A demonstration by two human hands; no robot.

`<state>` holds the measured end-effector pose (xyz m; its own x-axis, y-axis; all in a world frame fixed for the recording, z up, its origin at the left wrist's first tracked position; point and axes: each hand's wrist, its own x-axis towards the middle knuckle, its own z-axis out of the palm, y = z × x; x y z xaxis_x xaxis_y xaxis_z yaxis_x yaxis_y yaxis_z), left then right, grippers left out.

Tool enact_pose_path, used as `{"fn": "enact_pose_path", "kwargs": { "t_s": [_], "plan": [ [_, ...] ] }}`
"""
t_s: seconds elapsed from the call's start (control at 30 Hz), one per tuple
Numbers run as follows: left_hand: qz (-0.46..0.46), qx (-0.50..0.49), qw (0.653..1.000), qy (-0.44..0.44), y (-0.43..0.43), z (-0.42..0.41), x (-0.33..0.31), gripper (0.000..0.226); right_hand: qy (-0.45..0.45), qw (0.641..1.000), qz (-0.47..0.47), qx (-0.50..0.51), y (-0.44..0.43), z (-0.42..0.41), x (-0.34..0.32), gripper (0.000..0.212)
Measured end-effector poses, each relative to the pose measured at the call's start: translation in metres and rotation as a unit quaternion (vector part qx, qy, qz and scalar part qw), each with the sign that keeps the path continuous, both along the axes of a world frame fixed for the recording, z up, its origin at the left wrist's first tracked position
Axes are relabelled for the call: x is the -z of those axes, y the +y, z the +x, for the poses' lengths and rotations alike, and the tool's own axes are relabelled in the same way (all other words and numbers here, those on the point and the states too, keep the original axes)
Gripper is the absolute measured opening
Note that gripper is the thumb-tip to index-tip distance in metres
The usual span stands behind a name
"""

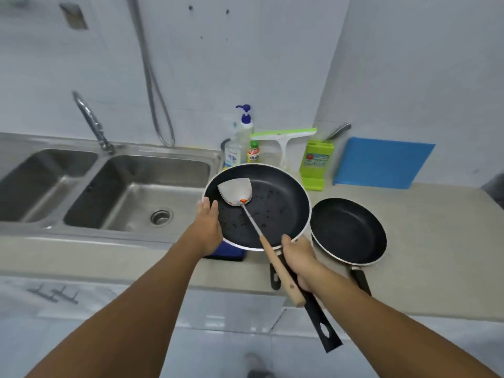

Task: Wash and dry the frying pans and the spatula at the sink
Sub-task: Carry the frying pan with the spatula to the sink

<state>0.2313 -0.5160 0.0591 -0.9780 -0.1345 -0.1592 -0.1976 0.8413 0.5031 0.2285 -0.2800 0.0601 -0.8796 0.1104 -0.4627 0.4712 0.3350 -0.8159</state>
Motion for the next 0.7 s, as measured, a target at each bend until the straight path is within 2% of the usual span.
{"fn": "enact_pose_path", "kwargs": {
  "t_s": [0.23, 0.47, 0.6, 0.7],
  "plan": [
    [0.021, -0.093, 0.995, 0.008, -0.130, 0.000, 0.011, 0.063, 0.017, 0.998, -0.009, -0.056, -0.137, -0.029, 0.025, 0.026],
    [0.018, -0.067, 0.995, -0.066, -0.257, -0.025, 0.010, 0.062, -0.014, 0.998, 0.001, -0.054, -0.254, -0.051, 0.057, 0.026],
    [0.045, -0.078, 0.995, -0.042, -0.317, -0.047, -0.002, 0.055, 0.003, 0.999, 0.016, -0.049, -0.302, -0.063, 0.060, 0.026],
    [0.017, -0.089, 0.994, -0.061, -0.368, -0.070, 0.005, 0.062, 0.002, 0.999, 0.028, -0.045, -0.329, -0.070, 0.060, 0.028]
  ]
}}
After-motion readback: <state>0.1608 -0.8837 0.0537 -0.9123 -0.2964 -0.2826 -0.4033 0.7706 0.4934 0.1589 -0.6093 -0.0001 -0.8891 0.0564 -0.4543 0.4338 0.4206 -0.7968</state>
